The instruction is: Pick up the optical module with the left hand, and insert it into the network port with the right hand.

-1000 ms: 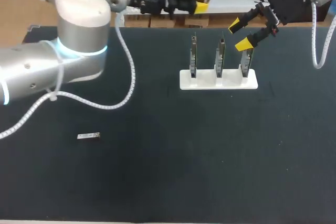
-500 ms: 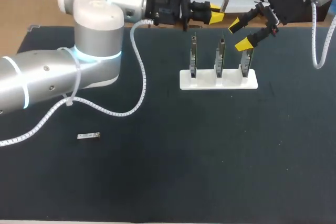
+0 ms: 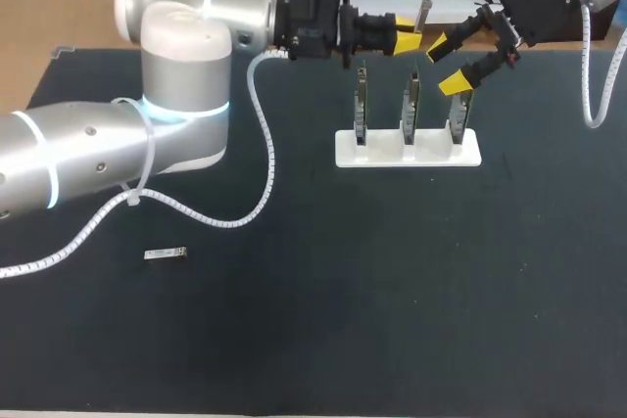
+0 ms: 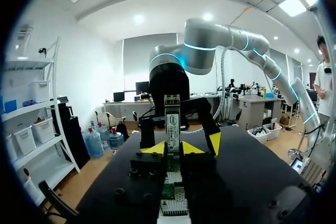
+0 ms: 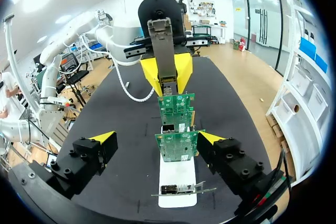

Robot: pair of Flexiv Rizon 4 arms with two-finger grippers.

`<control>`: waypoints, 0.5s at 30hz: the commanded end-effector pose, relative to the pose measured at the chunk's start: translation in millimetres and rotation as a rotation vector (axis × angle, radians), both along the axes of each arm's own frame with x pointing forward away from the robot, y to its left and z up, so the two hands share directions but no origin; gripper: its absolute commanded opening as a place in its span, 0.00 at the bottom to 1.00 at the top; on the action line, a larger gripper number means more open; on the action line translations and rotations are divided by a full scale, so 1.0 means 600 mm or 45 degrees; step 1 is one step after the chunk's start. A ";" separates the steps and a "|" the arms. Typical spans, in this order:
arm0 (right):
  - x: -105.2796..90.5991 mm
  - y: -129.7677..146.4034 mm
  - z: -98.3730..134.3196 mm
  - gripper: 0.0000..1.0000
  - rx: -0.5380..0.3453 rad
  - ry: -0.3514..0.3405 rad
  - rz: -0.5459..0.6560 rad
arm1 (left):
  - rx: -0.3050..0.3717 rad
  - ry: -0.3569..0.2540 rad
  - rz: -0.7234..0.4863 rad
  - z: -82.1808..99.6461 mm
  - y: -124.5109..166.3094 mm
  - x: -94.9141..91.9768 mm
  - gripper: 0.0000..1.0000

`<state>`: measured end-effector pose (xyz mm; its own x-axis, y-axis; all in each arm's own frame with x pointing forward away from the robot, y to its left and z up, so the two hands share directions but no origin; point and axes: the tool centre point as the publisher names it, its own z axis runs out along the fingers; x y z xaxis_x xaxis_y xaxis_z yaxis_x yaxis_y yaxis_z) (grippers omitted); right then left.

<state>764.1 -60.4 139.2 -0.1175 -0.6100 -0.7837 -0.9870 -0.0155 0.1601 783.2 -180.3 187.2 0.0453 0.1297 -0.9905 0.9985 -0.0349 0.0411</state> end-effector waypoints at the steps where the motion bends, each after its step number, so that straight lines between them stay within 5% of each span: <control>1: 0.001 0.000 0.000 1.00 0.000 0.001 0.001 | -0.020 -0.001 0.011 -0.004 0.005 -0.010 0.00; 15: 0.001 0.000 0.000 1.00 0.000 0.001 0.001 | -0.053 0.036 0.011 -0.014 -0.002 -0.016 0.00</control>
<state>764.1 -60.4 139.2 -0.1175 -0.6100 -0.7837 -0.9870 -0.0155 0.1601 775.3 -180.8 180.0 0.0141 0.0928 -0.9956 0.9994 -0.0325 0.0111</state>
